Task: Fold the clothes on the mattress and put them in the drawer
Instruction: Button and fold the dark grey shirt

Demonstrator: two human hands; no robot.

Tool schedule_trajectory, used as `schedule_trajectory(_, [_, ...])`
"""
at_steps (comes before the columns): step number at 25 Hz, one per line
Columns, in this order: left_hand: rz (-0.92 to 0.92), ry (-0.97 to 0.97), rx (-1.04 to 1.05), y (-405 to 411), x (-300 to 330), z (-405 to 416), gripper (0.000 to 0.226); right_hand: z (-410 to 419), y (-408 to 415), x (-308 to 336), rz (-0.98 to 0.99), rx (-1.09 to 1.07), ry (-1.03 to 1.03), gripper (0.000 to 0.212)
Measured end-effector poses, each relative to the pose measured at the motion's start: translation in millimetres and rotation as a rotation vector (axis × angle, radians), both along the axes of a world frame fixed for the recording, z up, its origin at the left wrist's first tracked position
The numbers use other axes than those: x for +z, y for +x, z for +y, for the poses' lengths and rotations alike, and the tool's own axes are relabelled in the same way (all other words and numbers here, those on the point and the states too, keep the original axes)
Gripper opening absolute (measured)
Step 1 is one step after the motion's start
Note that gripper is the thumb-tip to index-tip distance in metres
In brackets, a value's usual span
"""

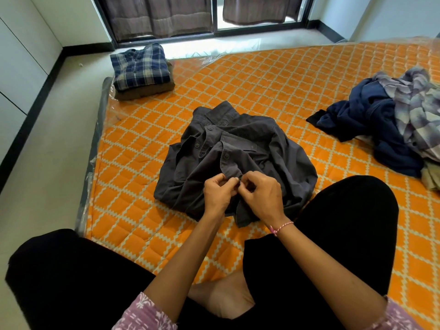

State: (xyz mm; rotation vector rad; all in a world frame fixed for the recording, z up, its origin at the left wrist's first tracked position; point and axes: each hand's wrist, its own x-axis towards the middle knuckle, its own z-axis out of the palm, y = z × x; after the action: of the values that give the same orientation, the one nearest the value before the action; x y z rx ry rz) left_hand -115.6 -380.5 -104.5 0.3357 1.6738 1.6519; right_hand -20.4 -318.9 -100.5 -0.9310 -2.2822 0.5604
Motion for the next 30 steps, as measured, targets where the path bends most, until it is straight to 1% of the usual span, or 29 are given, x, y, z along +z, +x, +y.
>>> schedule_trajectory(2, [-0.050, 0.045, 0.014, 1.6, 1.5, -0.4, 0.010, 0.4, -1.5, 1.0, 0.082, -0.022, -0.134, 0.011])
schedule_trajectory(3, [-0.059, 0.063, 0.024, 1.9, 1.3, 0.1, 0.012, 0.8, -2.7, 1.7, 0.130, -0.041, -0.241, 0.010])
schedule_trajectory(5, [-0.020, 0.061, 0.021, 2.3, -0.8, 0.6, 0.015, 4.2, -4.7, 6.9, 0.198, -0.067, -0.530, 0.011])
schedule_trajectory(6, [0.039, 0.046, 0.003, 2.0, -1.7, 0.2, 0.016, 7.1, -5.8, 11.5, 0.172, -0.066, -0.662, 0.011])
schedule_trajectory(7, [0.137, 0.025, -0.023, 0.5, -3.9, 0.2, 0.015, 11.2, -7.0, 16.5, 0.087, -0.051, -0.731, 0.011])
schedule_trajectory(8, [0.273, 0.000, -0.063, -2.0, -5.7, -0.1, 0.014, 16.2, -8.0, 21.9, -0.051, -0.023, -0.712, 0.011])
schedule_trajectory(10, [0.509, -0.026, -0.160, -7.0, -6.1, -1.1, 0.015, 25.4, -11.4, 30.8, -0.331, 0.055, -0.483, 0.013])
schedule_trajectory(11, [0.552, -0.029, -0.177, -8.9, -5.4, -1.3, 0.015, 27.6, -13.6, 33.9, -0.393, 0.077, -0.374, 0.015])
schedule_trajectory(12, [0.541, -0.029, -0.165, -9.9, -4.0, -2.2, 0.016, 28.9, -15.5, 35.3, -0.400, 0.088, -0.323, 0.016])
schedule_trajectory(13, [0.496, -0.035, -0.130, -10.0, -3.5, -3.7, 0.016, 29.6, -16.6, 34.0, -0.382, 0.089, -0.321, 0.016])
schedule_trajectory(15, [0.435, -0.102, -0.097, -8.2, -2.9, -7.9, 0.013, 27.5, -17.0, 28.3, -0.309, 0.063, -0.425, 0.018])
schedule_trajectory(17, [0.523, -0.210, -0.155, -8.3, -6.7, -9.9, 0.007, 24.4, -16.9, 23.5, -0.218, 0.025, -0.570, 0.021])
schedule_trajectory(18, [0.584, -0.236, -0.177, -8.1, -7.0, -10.0, 0.010, 23.8, -17.3, 23.3, -0.186, 0.016, -0.616, 0.021])
schedule_trajectory(20, [0.665, -0.228, -0.151, -5.8, -6.0, -9.3, 0.016, 23.4, -18.2, 26.4, -0.144, 0.025, -0.680, 0.021])
schedule_trajectory(22, [0.697, -0.195, -0.095, -2.4, -4.7, -9.6, 0.015, 24.4, -19.0, 28.2, -0.108, 0.036, -0.742, 0.024])
schedule_trajectory(25, [0.652, -0.160, -0.069, 0.6, -4.9, -10.9, 0.009, 26.2, -17.5, 25.4, -0.096, 0.054, -0.802, 0.027])
schedule_trajectory(30, [0.525, -0.164, -0.061, -5.0, -2.8, -3.6, 0.014, 29.9, -18.0, 23.9, -0.013, 0.079, -0.907, 0.026])
